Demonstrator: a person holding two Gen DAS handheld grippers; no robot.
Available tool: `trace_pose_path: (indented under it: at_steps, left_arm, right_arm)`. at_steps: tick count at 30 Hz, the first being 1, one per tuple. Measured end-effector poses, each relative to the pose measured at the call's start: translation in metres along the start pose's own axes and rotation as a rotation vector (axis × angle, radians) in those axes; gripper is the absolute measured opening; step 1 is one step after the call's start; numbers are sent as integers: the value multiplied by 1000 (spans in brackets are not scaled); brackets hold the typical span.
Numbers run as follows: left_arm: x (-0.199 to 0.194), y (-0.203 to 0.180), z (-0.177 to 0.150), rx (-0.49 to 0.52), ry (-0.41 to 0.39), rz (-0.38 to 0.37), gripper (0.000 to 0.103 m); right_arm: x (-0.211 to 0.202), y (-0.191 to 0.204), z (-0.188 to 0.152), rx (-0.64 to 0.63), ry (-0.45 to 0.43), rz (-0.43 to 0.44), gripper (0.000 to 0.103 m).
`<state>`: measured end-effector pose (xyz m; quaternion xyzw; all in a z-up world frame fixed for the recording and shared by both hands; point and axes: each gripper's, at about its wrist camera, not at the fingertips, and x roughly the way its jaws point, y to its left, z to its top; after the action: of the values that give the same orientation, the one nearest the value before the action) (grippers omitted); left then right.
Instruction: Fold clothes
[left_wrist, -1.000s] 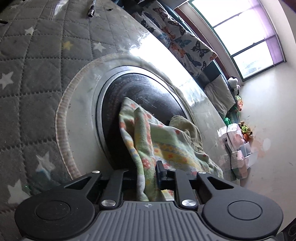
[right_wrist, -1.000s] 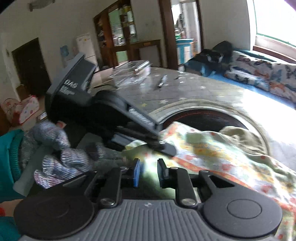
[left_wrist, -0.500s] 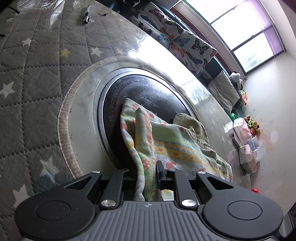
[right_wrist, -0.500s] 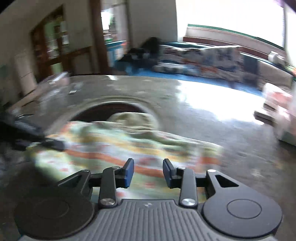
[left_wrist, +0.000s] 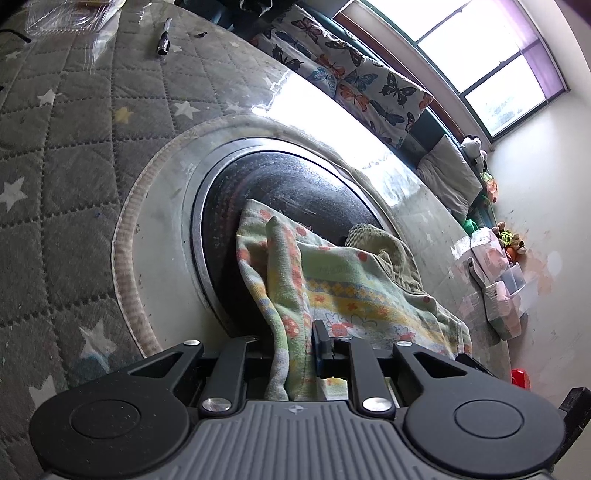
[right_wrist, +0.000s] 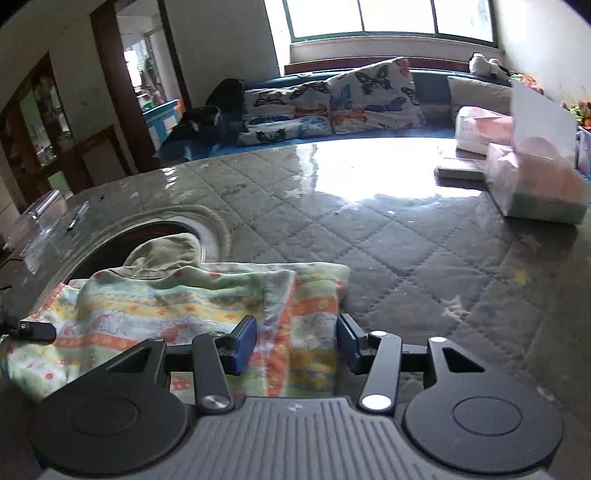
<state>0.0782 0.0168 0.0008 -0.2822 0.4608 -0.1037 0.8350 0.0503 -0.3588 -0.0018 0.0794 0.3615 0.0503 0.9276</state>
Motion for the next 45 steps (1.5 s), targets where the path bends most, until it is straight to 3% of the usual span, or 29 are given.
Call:
trace_pose_path:
  at_steps: [3, 6, 17, 29, 34, 38, 45]
  left_arm:
    - [1, -3, 0, 15, -1, 8, 18]
    - [-1, -7, 1, 32, -7, 8, 17]
    - [-11, -59, 8, 178, -45, -64, 12]
    - [20, -144, -9, 321, -18, -141, 11]
    - [25, -153, -16, 344, -15, -121, 11]
    - [25, -144, -13, 324, -17, -86, 11]
    - [30, -129, -10, 301, -8, -57, 11]
  right_arm:
    - [-1, 9, -1, -6, 1, 22, 22]
    - [-5, 11, -3, 12, -11, 26, 12]
    - [-52, 0, -1, 64, -112, 20, 9]
    - [-114, -62, 6, 130, -197, -138, 3]
    - [-105, -76, -11, 144, -137, -126, 10]
    - [-82, -79, -19, 178, -101, -101, 46]
    - [-46, -77, -25, 207, -81, -76, 59]
